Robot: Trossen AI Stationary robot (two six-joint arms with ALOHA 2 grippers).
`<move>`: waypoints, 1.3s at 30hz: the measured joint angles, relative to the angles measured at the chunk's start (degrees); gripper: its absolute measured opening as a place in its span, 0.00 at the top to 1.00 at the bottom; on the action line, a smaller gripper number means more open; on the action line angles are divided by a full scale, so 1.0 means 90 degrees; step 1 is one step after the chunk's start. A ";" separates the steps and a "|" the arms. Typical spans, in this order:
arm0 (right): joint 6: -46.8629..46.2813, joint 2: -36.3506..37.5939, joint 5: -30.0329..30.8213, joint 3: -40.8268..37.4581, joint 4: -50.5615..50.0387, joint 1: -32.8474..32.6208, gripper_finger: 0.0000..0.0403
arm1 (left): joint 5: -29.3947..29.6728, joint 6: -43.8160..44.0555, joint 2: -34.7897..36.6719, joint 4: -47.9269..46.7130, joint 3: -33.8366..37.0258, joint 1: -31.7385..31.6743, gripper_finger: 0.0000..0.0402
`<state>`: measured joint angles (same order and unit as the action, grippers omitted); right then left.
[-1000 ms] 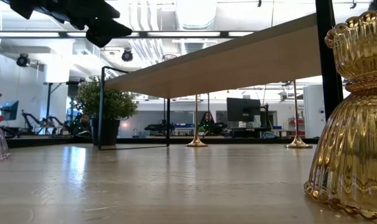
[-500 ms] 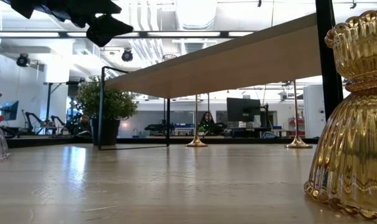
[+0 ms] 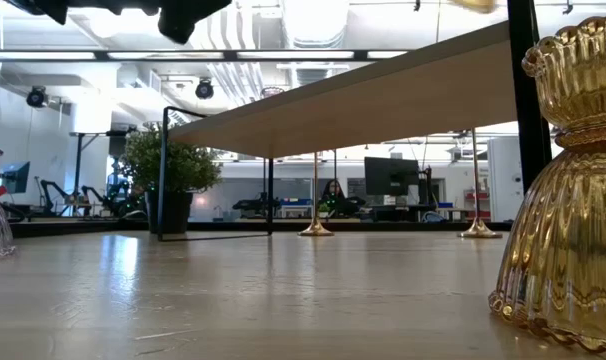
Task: Pick & Place candle stick holders
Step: Put the top yellow candle holder on the shelf
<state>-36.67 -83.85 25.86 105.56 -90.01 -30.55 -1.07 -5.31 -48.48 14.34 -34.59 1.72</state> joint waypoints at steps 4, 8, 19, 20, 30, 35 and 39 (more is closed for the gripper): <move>0.1269 -0.0421 0.0467 0.0534 -0.0003 0.0630 0.95 | 0.1108 -0.0828 -0.0369 0.0225 -0.0110 0.0067 0.34; 0.1983 -0.0821 0.0653 0.1162 0.0033 0.1212 0.95 | 0.2044 -0.1130 -0.0862 0.0326 -0.0406 0.0126 0.34; 0.3120 -0.1821 0.0487 0.2341 0.0020 0.1984 0.95 | 0.3398 -0.2688 -0.2565 0.0304 -0.1731 0.0433 0.34; 0.3171 -0.1872 0.0472 0.2403 0.0020 0.2007 0.95 | 0.3436 -0.2774 -0.2704 0.0309 -0.1870 0.0450 0.34; 0.3408 -0.2113 0.0447 0.2709 -0.0001 0.2080 0.95 | 0.3472 -0.3775 -0.3866 0.0297 -0.3148 0.0580 0.34; 0.3426 -0.2115 0.0435 0.2691 -0.0006 0.2094 0.95 | 0.3467 -0.4106 -0.4293 0.0309 -0.3713 0.0619 0.34; 0.3456 -0.2115 0.0433 0.2691 -0.0003 0.2092 0.95 | 0.3467 -0.4289 -0.4621 0.0290 -0.4089 0.0619 0.34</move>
<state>-5.56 -102.89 29.76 129.78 -90.04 -11.73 30.13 -43.91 -90.08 16.95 -71.39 7.29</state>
